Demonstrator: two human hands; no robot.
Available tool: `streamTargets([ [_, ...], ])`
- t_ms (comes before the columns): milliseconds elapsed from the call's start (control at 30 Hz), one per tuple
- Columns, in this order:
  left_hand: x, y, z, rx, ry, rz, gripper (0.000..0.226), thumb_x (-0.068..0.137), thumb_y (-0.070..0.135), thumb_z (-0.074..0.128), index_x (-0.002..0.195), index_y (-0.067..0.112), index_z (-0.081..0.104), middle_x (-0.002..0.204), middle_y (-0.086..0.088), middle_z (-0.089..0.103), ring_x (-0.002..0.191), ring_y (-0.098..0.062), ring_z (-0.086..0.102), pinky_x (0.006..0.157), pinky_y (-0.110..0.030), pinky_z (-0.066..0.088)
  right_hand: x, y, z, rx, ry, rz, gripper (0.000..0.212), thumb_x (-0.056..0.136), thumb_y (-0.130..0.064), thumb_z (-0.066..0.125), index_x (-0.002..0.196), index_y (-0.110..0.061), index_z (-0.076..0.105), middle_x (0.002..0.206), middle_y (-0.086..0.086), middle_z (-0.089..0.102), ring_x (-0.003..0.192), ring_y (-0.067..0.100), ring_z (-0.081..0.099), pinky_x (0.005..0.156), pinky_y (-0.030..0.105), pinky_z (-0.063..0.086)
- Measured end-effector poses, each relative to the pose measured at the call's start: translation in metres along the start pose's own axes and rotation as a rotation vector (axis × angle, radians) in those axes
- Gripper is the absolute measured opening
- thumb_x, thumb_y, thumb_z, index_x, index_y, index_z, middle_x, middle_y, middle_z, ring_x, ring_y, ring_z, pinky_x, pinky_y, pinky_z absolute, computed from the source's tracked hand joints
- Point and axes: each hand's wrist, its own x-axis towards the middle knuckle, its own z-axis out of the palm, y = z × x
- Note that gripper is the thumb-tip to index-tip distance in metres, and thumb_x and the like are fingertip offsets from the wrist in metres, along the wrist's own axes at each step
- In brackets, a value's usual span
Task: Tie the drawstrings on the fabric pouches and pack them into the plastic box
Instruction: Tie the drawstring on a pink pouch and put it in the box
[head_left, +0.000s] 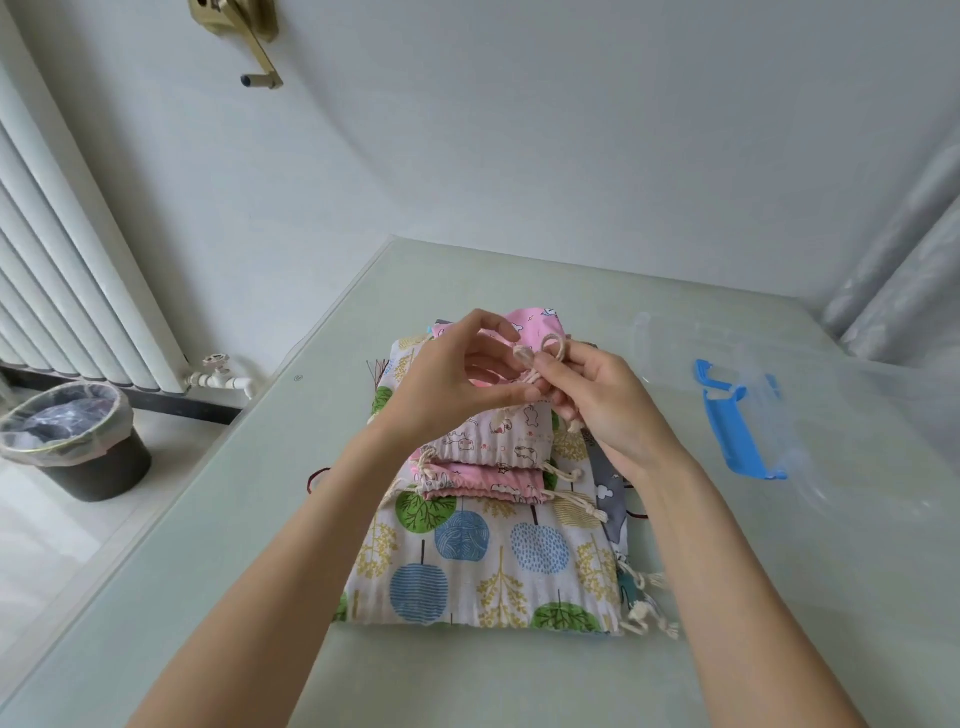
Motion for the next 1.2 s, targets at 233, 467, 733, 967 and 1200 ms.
streamTargets([
  [233,-0.002,-0.002,-0.005,0.062,0.022,0.094,0.026,0.072,0.018,0.080,0.089,0.015,0.060,0.082,0.002,0.069,0.074,-0.007,0.067,0.065,-0.026,0.049,0.003,0.003,0.001,0.190,-0.114,0.041,0.020,0.083,-0.027,0.059,0.089,-0.011,0.068,0.070,-0.002,0.050,0.060,0.005,0.040,0.050,0.016,0.029],
  [467,-0.003,0.000,-0.009,0.049,0.059,0.096,0.027,0.071,0.033,0.072,0.087,0.016,0.057,0.076,0.012,0.070,0.081,-0.007,0.067,0.084,-0.022,0.049,-0.004,-0.007,-0.001,0.000,-0.145,-0.135,0.006,0.083,-0.021,0.061,0.082,-0.016,0.063,0.075,0.000,0.060,0.060,0.002,0.050,0.057,0.012,0.041],
  [733,-0.003,0.003,-0.007,-0.056,-0.032,0.018,0.018,0.081,-0.002,0.068,0.080,0.009,0.054,0.074,0.000,0.066,0.068,-0.013,0.067,0.069,-0.021,0.052,-0.003,-0.005,-0.004,-0.383,0.057,-0.387,0.016,0.077,-0.008,0.074,0.079,-0.022,0.068,0.070,-0.019,0.064,0.068,0.000,0.060,0.067,0.011,0.044],
  [967,-0.003,0.004,-0.009,-0.131,-0.024,-0.013,0.003,0.086,0.009,0.065,0.084,0.010,0.063,0.068,-0.005,0.066,0.069,-0.020,0.066,0.073,-0.032,0.051,0.000,0.002,0.008,-0.950,0.355,-0.794,0.011,0.077,-0.001,0.068,0.086,-0.008,0.067,0.082,-0.004,0.063,0.078,0.007,0.050,0.071,0.010,0.035],
  [1200,-0.002,0.004,-0.004,-0.178,-0.061,-0.036,0.023,0.093,0.013,0.052,0.113,0.018,0.065,0.091,0.005,0.068,0.077,-0.009,0.065,0.074,-0.021,0.051,0.003,0.008,0.004,-0.951,0.430,-1.031,0.008,0.081,0.004,0.065,0.078,-0.003,0.067,0.078,0.004,0.067,0.079,0.017,0.057,0.075,0.020,0.046],
])
